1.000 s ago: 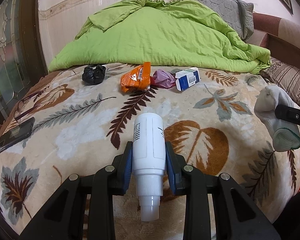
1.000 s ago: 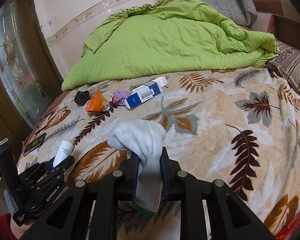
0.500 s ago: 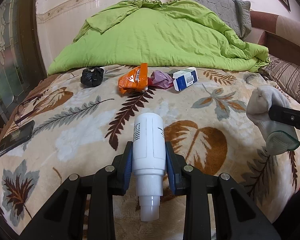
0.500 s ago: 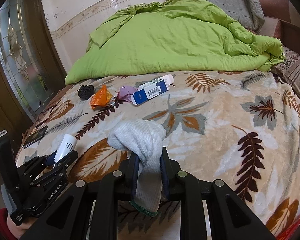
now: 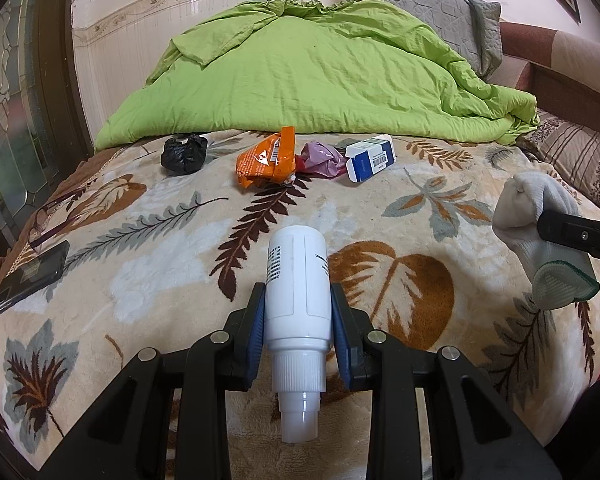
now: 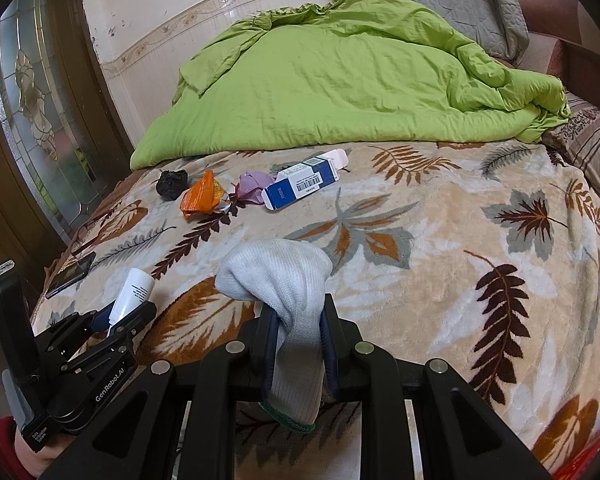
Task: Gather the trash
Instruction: 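Hold the white sock and white spray bottle lifted above the bed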
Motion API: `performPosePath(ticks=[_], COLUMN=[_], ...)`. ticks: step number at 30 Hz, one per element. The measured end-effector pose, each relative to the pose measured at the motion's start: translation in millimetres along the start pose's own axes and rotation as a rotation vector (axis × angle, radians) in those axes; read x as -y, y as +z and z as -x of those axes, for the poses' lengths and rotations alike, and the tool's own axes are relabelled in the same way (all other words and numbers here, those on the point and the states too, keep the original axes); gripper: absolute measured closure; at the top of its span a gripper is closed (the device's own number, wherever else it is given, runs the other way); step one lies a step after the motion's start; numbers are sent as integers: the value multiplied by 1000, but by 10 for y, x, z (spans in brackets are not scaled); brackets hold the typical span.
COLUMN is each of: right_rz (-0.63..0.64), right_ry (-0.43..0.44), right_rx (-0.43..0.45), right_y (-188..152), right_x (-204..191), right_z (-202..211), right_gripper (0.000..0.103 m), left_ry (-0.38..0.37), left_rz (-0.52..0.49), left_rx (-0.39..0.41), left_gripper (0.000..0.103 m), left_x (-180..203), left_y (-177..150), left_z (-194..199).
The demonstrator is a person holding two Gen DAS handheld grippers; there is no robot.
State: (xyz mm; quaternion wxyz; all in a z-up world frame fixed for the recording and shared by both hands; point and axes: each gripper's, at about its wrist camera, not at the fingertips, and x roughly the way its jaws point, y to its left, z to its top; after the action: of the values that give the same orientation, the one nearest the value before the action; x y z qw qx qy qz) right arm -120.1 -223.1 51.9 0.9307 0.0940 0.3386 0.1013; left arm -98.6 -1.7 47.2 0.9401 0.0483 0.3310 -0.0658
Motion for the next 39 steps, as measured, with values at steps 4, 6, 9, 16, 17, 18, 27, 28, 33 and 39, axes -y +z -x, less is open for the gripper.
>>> performPosePath(ticks=[4,6,9,16,17,18,27,28,33,39], right_rz=[0,0,0,0,0,0,-1,-1,-3,-23], right_ry=[0,0,1,1,1,1,1,2,2,3], right_rx=[0,0,0,1,1,1,2,2,3,11], right_y=[0,-1,-1,-3,-3,-4,-4,-4,-7,17], right_x=[2,2,5,9,8,8,17,19,22,71], right_z=[1,1,3,5,2,5,9,9,15,34], right_gripper=[81,81,81,81,81,81,81,81,81,81], left_ry=[1,2,3,3,3,2,4,3,4,-7], left_rz=[0,-1,-1,-2,-1,0,-3,-4,-13,-17], left_rx=[0,1,0,1,1,2,6,6,12,7], left_gripper=[74,74,74,74,74,74,74,74,74,74], left_x=[3,11,21,22,7,21,33,31,63,101], left_y=[-2,5,-2,-6,1,-5,-10,-12,21,-6], left_z=[4,5,9,12,8,13,25,25,22,83])
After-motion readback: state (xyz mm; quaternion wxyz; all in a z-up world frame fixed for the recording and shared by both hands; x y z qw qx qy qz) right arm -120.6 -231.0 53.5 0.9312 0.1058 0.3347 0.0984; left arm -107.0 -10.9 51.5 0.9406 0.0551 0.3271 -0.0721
